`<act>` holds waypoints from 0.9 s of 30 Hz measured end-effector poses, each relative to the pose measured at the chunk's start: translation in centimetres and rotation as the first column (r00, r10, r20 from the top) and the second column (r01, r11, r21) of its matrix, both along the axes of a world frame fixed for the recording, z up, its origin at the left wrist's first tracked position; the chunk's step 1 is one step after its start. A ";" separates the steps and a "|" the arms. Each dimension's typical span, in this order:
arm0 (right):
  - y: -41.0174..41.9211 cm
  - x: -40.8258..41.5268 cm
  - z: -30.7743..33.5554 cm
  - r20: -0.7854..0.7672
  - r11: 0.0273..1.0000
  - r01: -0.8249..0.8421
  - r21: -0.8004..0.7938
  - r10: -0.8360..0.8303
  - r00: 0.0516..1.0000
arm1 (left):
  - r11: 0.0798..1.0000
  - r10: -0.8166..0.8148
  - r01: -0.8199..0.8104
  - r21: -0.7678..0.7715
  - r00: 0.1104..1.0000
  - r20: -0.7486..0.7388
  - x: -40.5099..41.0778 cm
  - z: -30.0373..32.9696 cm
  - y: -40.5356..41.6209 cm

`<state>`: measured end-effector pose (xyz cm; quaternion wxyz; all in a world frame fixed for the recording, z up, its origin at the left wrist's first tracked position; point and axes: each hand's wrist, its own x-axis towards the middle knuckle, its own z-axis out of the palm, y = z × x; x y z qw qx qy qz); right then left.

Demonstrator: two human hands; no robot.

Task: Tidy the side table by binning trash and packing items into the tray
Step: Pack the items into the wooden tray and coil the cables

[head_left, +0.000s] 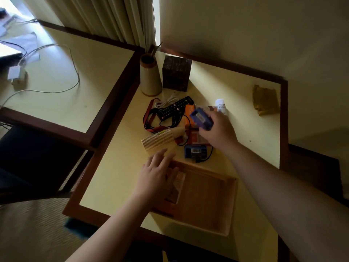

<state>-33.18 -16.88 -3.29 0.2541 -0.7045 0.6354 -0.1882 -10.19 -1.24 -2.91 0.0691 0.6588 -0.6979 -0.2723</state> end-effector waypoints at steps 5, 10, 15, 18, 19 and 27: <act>4.9 -3.1 -0.9 -0.139 0.958 -0.202 0.201 0.232 0.963 | 0.999 0.014 -0.014 -0.041 1.000 0.004 -0.1 -0.4 0.0; 3.8 -3.2 -0.5 -0.200 0.931 -0.263 0.254 0.316 0.927 | 0.997 0.035 -0.034 -0.066 0.999 0.015 -0.1 -1.1 0.2; -2.0 -1.3 2.1 -0.152 0.979 -0.197 0.044 0.201 0.968 | 0.998 0.025 -0.023 -0.065 0.999 0.033 0.0 -1.4 0.1; -5.9 -0.2 2.0 -0.289 0.966 -0.200 0.163 0.241 0.927 | 0.996 0.035 -0.033 -0.080 0.999 0.030 0.0 -1.5 0.2; -6.8 0.1 1.6 -0.337 0.952 -0.213 0.222 0.280 0.899 | 0.996 0.038 -0.036 -0.086 0.999 0.026 0.0 -1.6 0.2; -7.8 -0.2 1.9 -0.495 0.951 -0.216 0.221 0.300 0.815 | 0.994 0.043 -0.041 -0.101 0.999 0.016 0.1 -1.7 0.2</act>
